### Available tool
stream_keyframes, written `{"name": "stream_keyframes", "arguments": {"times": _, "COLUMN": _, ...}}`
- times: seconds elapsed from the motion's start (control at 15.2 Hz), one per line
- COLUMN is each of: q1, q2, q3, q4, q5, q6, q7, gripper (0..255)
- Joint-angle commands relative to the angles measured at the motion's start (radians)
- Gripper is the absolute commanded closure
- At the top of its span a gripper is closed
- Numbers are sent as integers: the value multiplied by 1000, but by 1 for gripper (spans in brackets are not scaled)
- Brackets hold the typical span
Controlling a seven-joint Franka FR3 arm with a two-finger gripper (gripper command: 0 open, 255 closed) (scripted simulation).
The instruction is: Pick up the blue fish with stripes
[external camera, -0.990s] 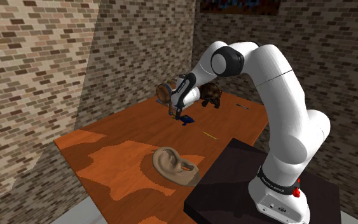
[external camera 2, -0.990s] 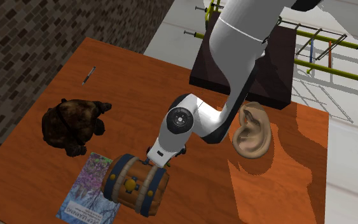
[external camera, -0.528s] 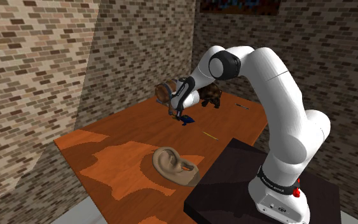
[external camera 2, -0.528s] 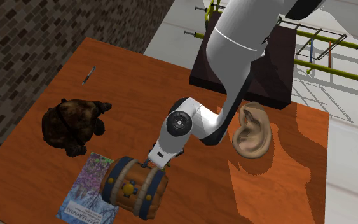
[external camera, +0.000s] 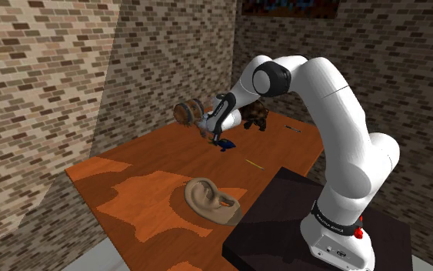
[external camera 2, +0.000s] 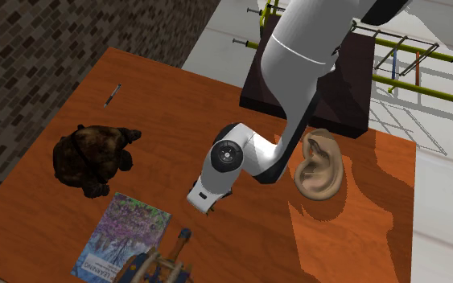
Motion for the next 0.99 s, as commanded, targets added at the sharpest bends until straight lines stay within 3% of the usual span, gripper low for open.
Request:
{"name": "stream_keyframes", "arguments": {"times": 0.0, "q1": 3, "q2": -11, "q3": -1, "q4": -7, "q5": 0, "q6": -7, "q7": 1, "gripper": 255}}
{"name": "stream_keyframes", "arguments": {"times": 0.92, "q1": 13, "q2": -168, "q3": -13, "q4": -57, "q5": -9, "q6": -113, "q7": -2, "gripper": 255}}
